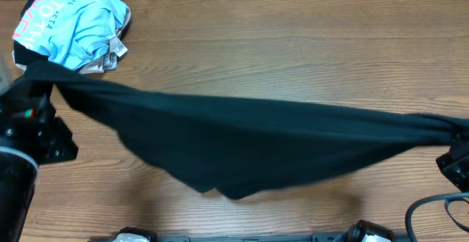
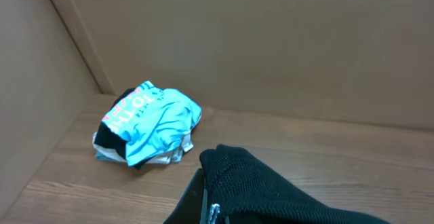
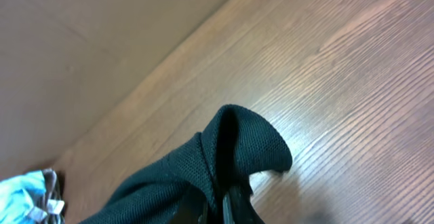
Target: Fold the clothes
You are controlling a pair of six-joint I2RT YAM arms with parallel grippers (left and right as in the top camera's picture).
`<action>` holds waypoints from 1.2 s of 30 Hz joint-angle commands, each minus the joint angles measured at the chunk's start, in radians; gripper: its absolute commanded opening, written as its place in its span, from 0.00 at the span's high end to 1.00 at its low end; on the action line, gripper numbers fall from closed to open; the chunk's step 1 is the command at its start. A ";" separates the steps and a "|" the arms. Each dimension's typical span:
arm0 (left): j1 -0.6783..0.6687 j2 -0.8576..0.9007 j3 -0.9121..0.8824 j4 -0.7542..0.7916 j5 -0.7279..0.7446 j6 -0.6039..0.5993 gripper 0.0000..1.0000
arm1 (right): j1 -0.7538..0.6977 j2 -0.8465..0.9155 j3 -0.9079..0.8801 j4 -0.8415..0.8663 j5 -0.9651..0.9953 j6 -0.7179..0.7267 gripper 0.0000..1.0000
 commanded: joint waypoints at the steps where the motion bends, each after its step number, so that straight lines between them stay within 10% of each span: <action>1: 0.009 0.045 -0.067 0.005 0.003 0.015 0.96 | -0.014 0.026 -0.039 0.006 -0.003 -0.060 0.96; 13: 0.009 0.330 -0.385 0.044 0.019 0.015 0.96 | -0.013 0.211 -0.293 0.121 -0.006 -0.094 0.96; 36: 0.002 0.953 -0.393 0.497 0.137 0.015 0.96 | 0.119 0.907 -0.488 0.870 -0.100 -0.108 0.92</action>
